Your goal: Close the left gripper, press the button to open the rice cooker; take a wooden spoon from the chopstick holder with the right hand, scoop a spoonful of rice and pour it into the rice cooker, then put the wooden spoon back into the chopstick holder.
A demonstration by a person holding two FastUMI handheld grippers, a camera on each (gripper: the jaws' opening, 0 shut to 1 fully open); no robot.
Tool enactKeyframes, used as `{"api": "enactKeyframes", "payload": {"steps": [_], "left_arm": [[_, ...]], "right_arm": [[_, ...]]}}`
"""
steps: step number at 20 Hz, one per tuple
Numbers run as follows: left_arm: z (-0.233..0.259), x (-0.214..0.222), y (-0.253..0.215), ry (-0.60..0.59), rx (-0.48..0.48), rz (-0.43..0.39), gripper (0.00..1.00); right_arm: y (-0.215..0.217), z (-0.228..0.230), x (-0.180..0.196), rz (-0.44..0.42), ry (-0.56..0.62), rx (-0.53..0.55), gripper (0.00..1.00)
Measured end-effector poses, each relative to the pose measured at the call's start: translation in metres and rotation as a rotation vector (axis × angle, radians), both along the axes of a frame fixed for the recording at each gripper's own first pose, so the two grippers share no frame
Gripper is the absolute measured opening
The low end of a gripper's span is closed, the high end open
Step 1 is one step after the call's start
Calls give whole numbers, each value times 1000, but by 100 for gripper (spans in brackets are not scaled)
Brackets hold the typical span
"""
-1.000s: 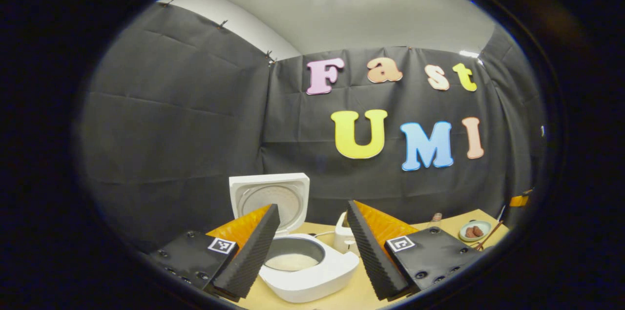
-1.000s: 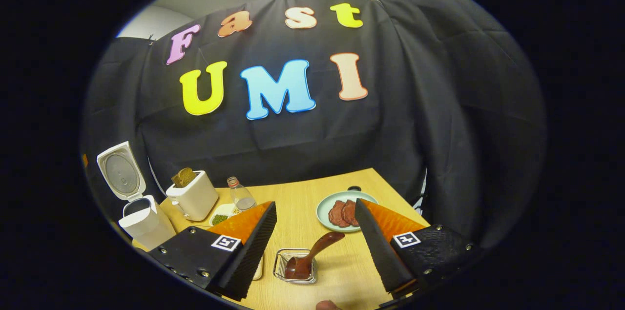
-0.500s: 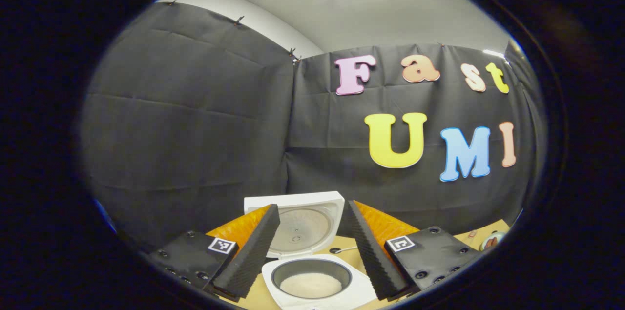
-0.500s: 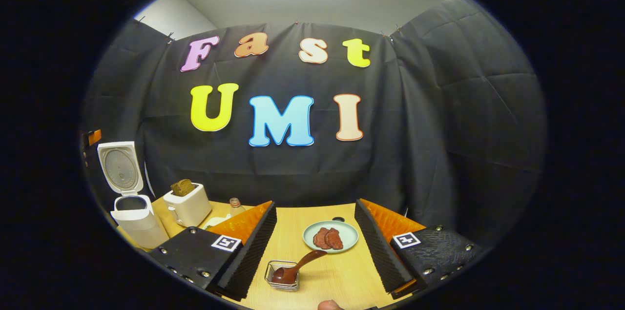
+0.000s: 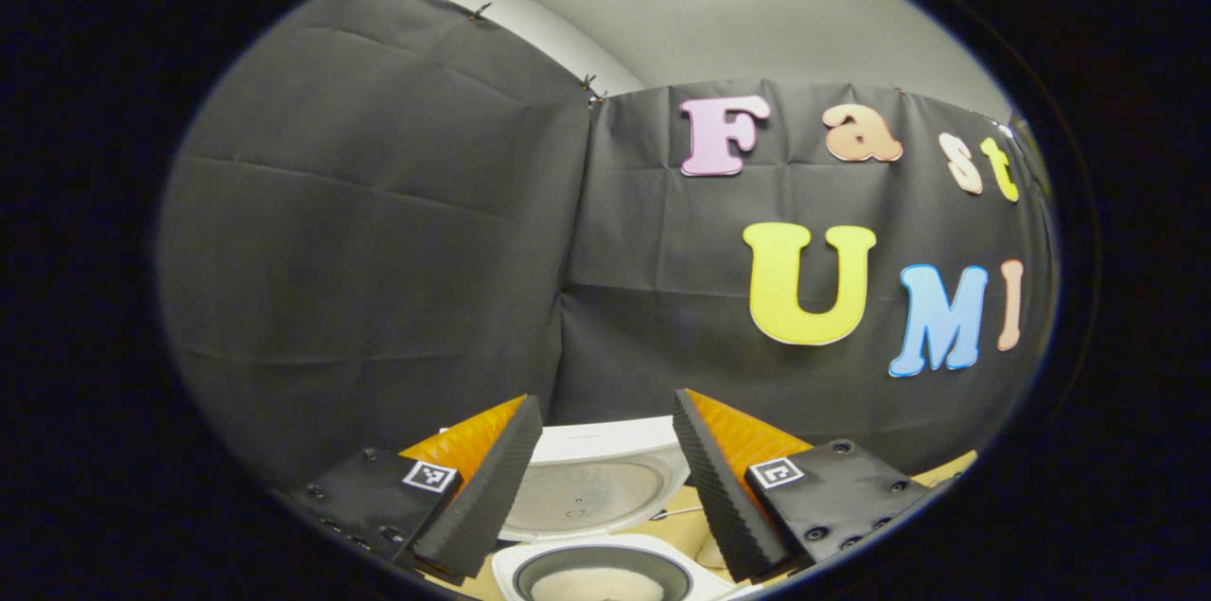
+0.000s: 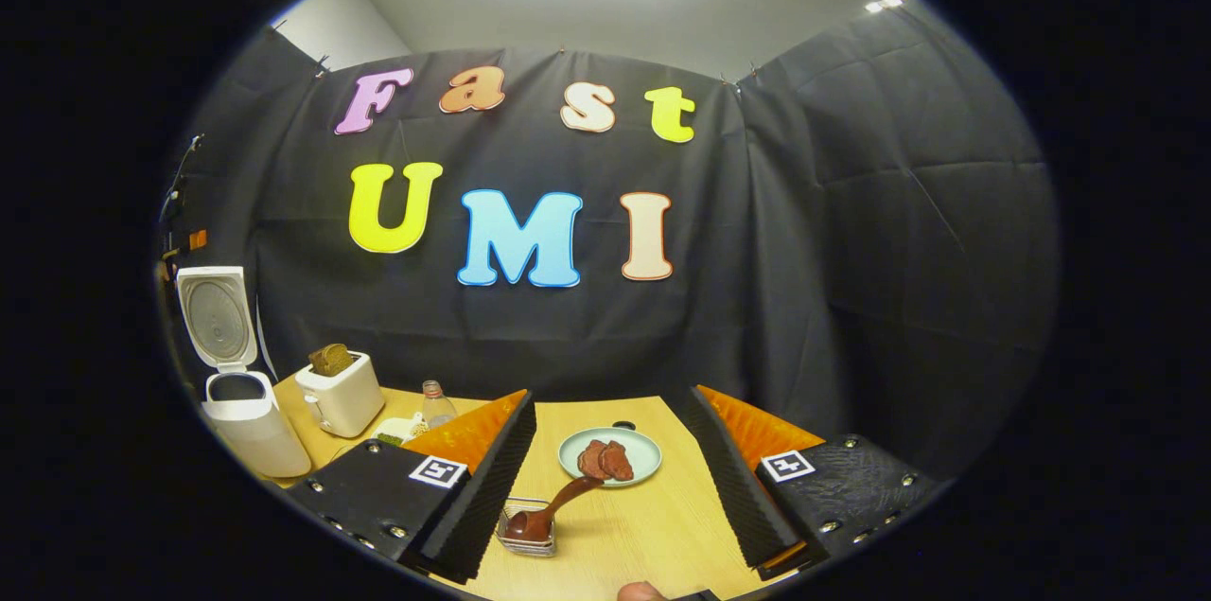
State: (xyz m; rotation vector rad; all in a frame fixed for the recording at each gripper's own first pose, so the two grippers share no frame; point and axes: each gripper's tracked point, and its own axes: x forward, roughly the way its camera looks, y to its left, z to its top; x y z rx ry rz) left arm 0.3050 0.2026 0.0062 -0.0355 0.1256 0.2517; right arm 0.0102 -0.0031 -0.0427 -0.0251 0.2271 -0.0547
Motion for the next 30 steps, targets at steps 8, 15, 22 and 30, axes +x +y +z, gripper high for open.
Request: {"api": "enactKeyframes", "payload": {"steps": [8,15,22,30], "left_arm": [[-56,76,36,130,-17,39,99],[-75,80,32,194,33,72,98],[-74,51,9,189,50,72,98],[-82,8,-19,211,41,77,100]], "right_arm": [[-2,-7,-18,-25,16,-37,98],[2,-8,-15,3,16,-56,96],[6,-7,-3,59,-5,-38,96],[-8,-12,9,105,1,-25,95]]}}
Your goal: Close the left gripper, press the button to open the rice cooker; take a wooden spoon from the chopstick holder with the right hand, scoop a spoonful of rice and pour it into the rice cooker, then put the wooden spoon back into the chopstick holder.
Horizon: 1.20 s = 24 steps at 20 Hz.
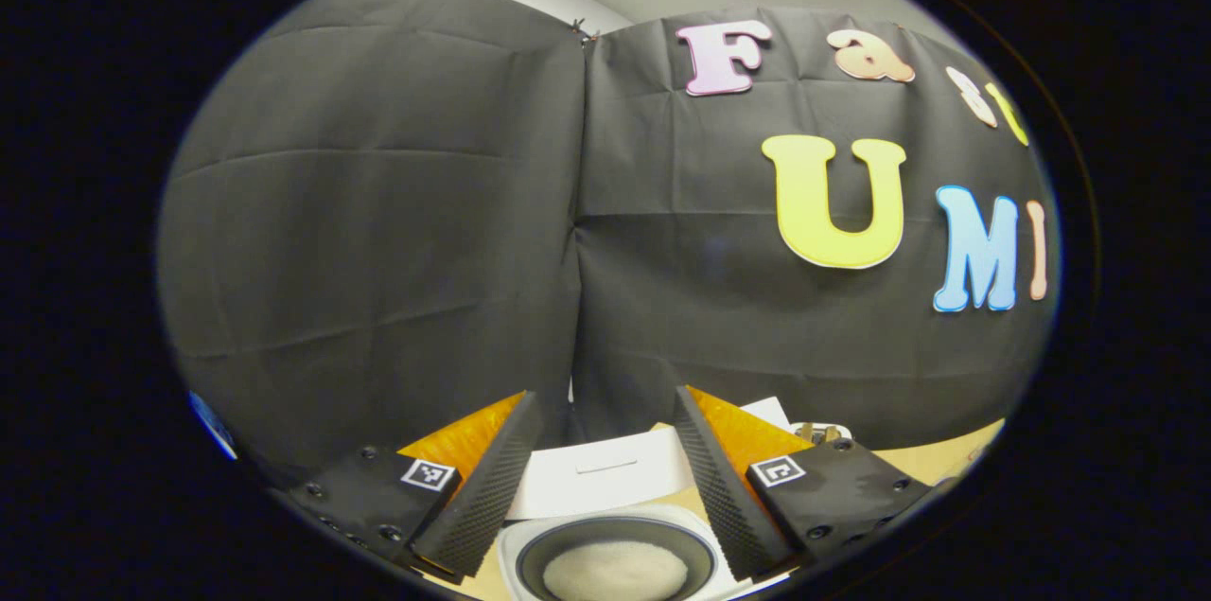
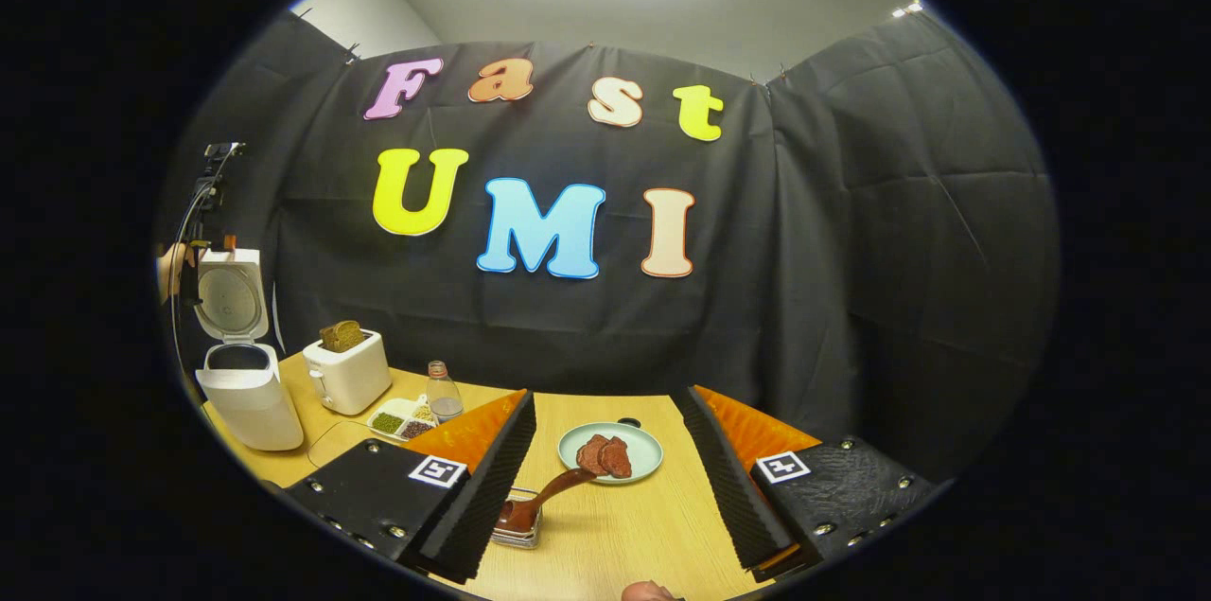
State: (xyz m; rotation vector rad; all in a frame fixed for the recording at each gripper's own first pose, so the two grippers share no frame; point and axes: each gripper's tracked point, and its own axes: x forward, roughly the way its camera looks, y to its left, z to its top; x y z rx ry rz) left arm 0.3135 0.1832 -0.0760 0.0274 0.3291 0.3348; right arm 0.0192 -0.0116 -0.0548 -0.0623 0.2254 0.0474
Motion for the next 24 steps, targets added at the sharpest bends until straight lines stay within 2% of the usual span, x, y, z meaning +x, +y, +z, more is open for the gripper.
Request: {"api": "enactKeyframes", "payload": {"steps": [9,13,18,24], "left_arm": [[-29,-59,-40,51,-21,-3,98],[-48,-83,-56,81,-39,-5,98],[-88,-108,-73,149,-78,0,98],[-134,-136,-86,226,-69,-2,98]], "right_arm": [[-24,4,3,19,-18,39,96],[-29,4,2,44,-27,16,96],[-34,6,-3,56,-36,21,95],[-35,3,-10,80,-32,-6,96]]}}
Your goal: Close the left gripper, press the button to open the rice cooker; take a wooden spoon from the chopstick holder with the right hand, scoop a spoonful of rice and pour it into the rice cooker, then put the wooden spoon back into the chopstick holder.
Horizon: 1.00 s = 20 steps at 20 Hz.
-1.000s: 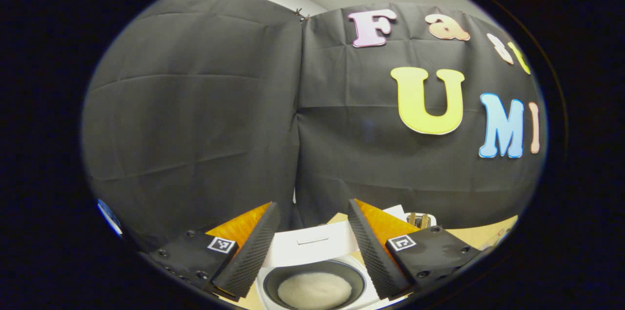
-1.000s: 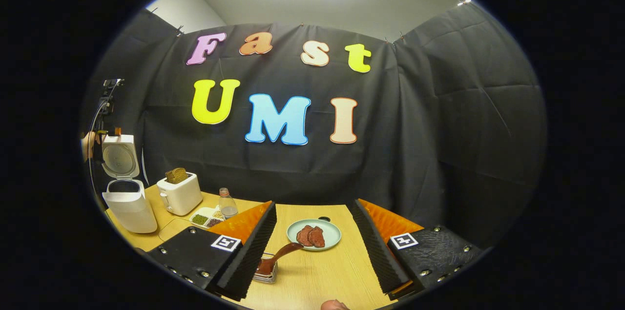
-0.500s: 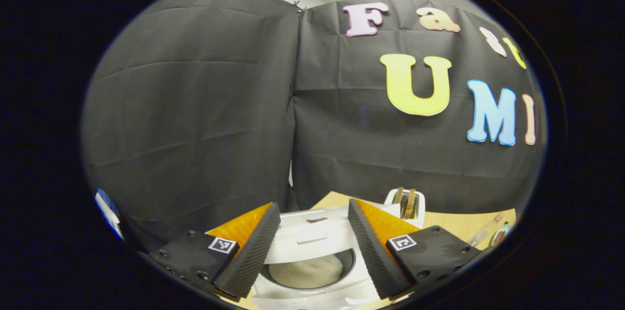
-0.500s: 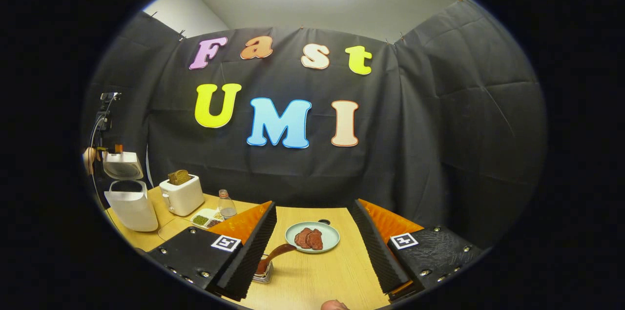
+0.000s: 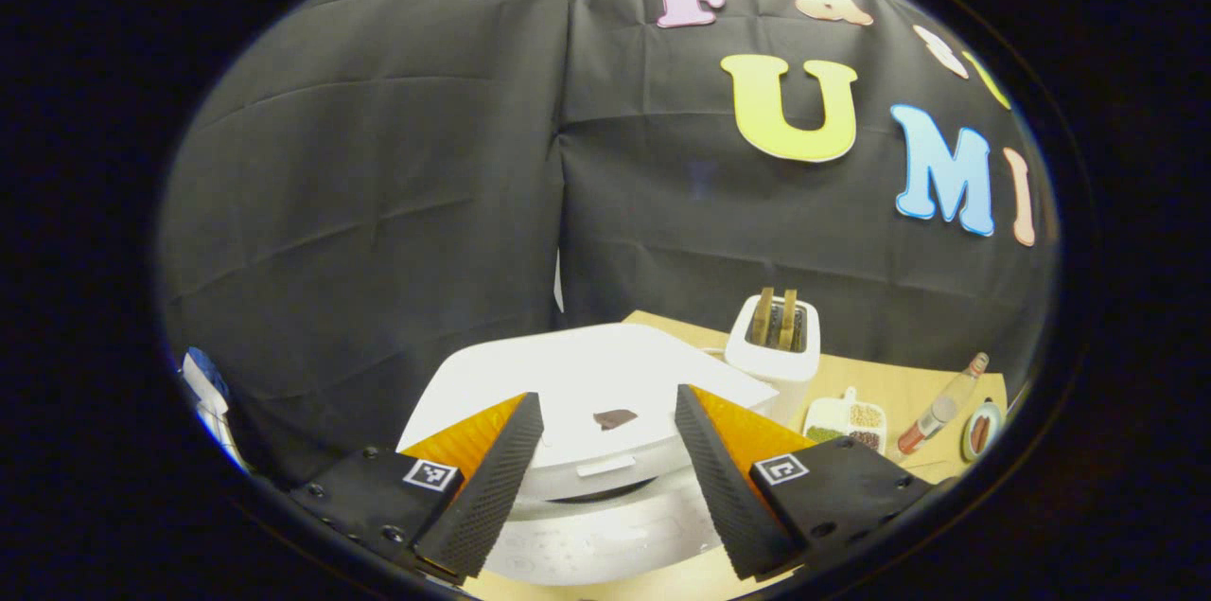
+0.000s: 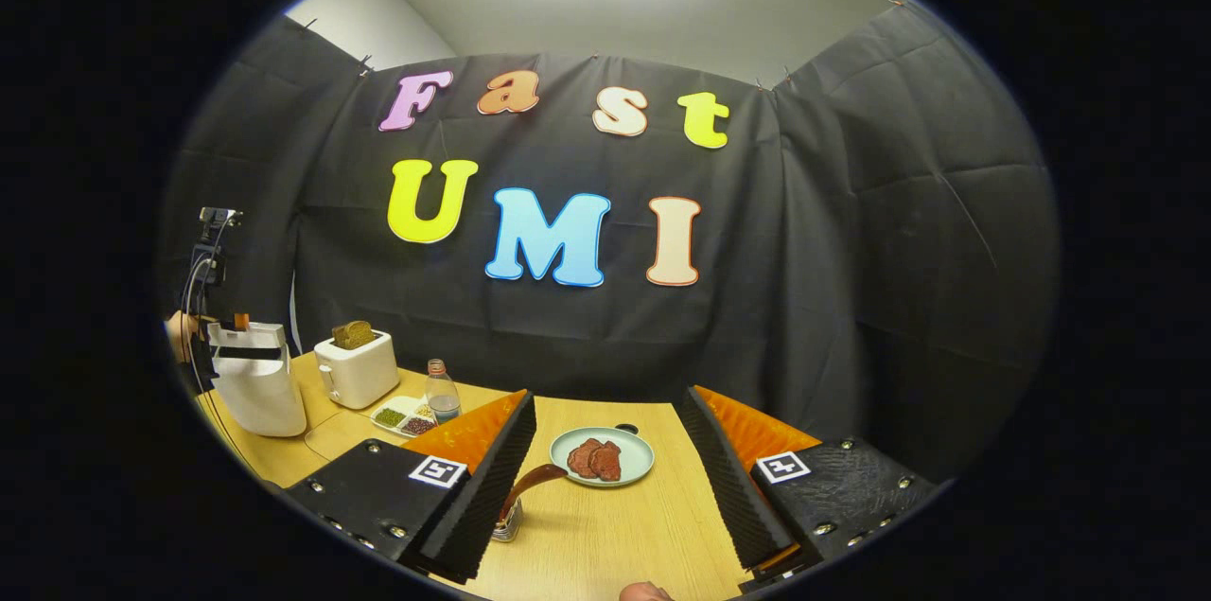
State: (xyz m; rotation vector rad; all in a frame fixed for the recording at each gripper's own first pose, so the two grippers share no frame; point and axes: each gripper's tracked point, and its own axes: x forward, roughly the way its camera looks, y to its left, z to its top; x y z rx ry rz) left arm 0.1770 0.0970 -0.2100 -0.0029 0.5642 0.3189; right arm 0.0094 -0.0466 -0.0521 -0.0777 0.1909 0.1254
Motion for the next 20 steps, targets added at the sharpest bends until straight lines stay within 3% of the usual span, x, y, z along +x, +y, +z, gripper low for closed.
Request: {"api": "enactKeyframes", "payload": {"steps": [16,20], "left_arm": [[-53,-13,-9,112,11,24,100],[-54,-14,-7,123,-57,71,100]], "right_arm": [[18,-9,2,33,16,-16,95],[27,-11,4,37,16,4,96]]}}
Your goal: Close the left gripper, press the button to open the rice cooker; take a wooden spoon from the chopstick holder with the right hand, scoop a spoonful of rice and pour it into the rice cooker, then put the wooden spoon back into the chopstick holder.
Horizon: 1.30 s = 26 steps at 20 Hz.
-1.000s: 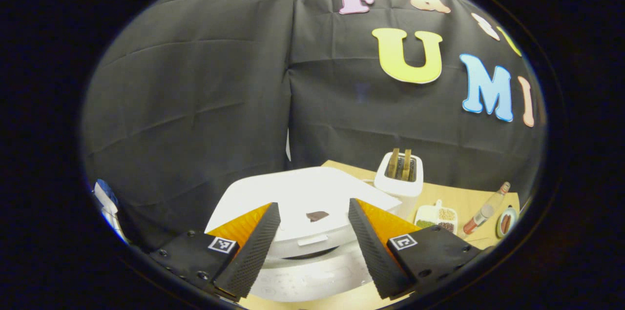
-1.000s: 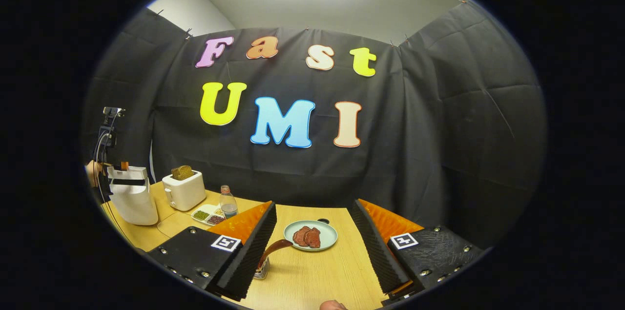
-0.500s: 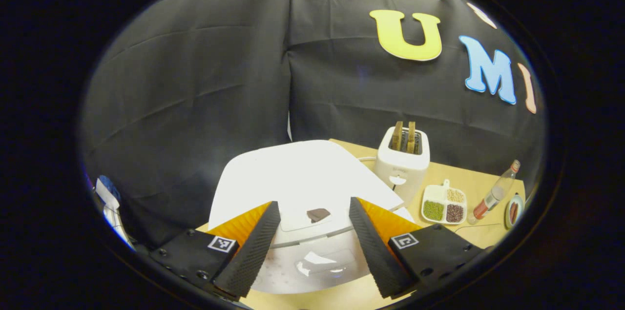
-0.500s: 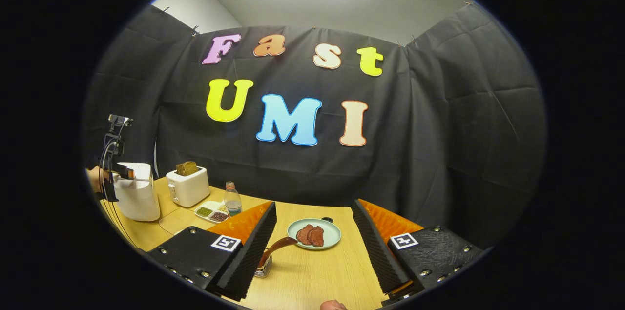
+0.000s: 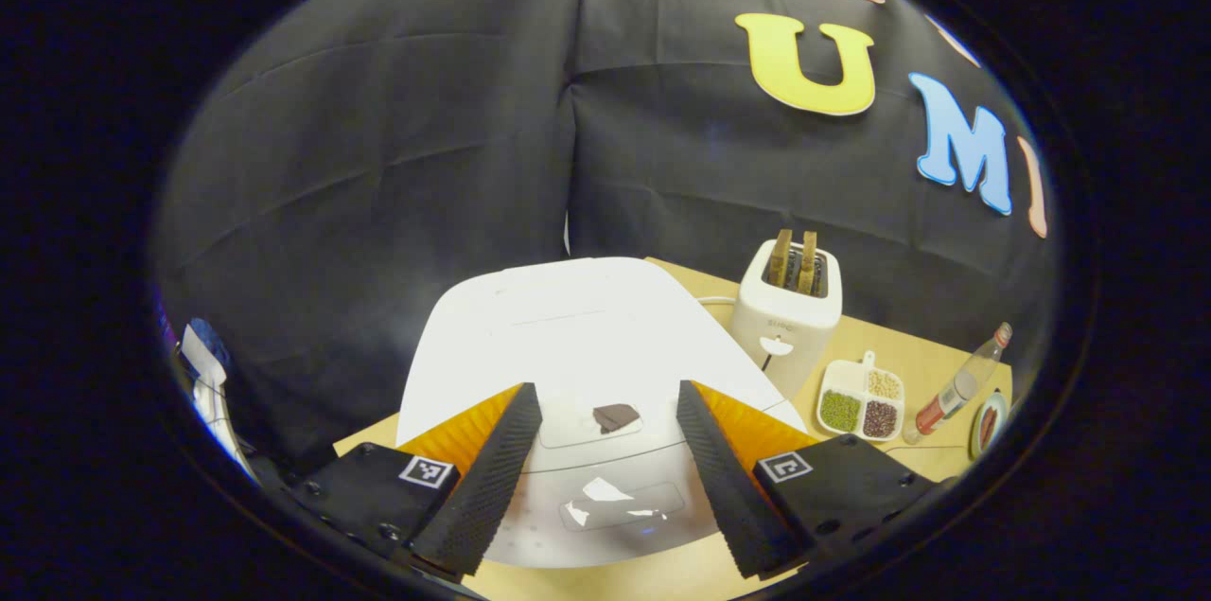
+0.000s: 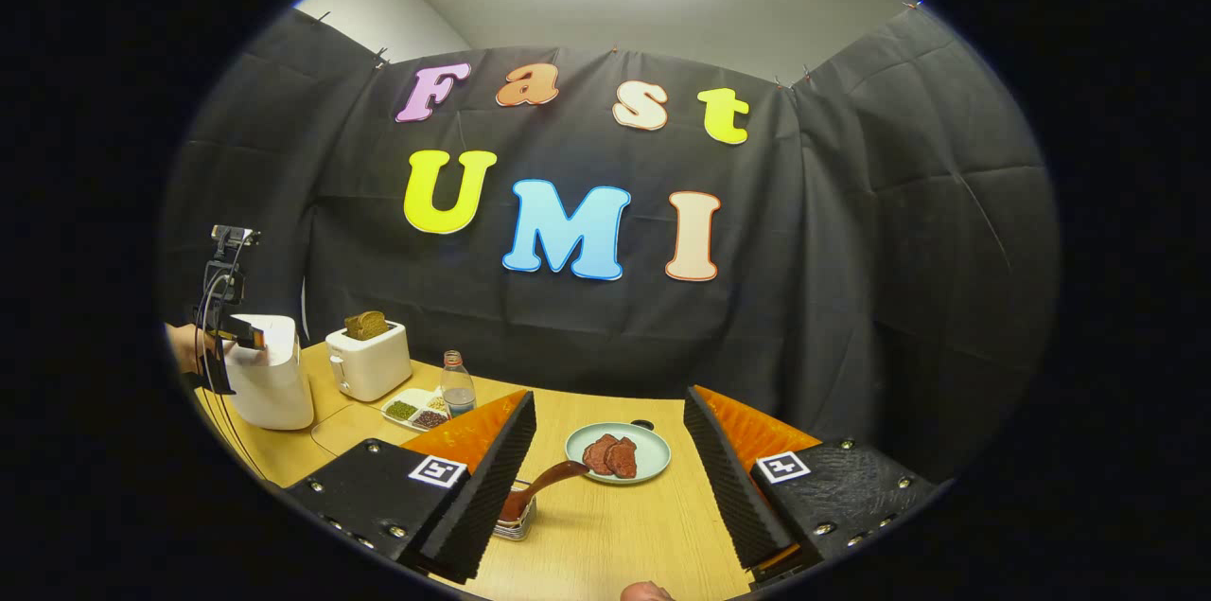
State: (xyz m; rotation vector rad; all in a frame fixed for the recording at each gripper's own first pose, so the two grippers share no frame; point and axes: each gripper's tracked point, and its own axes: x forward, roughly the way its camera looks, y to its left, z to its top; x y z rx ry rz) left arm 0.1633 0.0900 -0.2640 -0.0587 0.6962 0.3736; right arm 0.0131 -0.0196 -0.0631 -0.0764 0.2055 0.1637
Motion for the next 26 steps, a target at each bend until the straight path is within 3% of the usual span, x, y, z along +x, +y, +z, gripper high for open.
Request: {"api": "enactKeyframes", "payload": {"steps": [2,6,9,15,20,26], "left_arm": [[1,0,-2,8,-34,4,100],[16,0,-7,-40,-29,-65,98],[60,1,-24,-178,69,-184,98],[154,-52,-65,-402,71,-316,99],[192,-106,-76,-499,48,-338,99],[191,-146,-74,-538,30,-333,98]], "right_arm": [[5,-3,1,6,6,10,95],[19,6,3,28,-12,42,95],[35,23,5,44,-48,62,96],[65,41,-1,50,-130,85,95],[84,36,-9,41,-143,112,95],[96,34,-16,41,-157,117,95]]}}
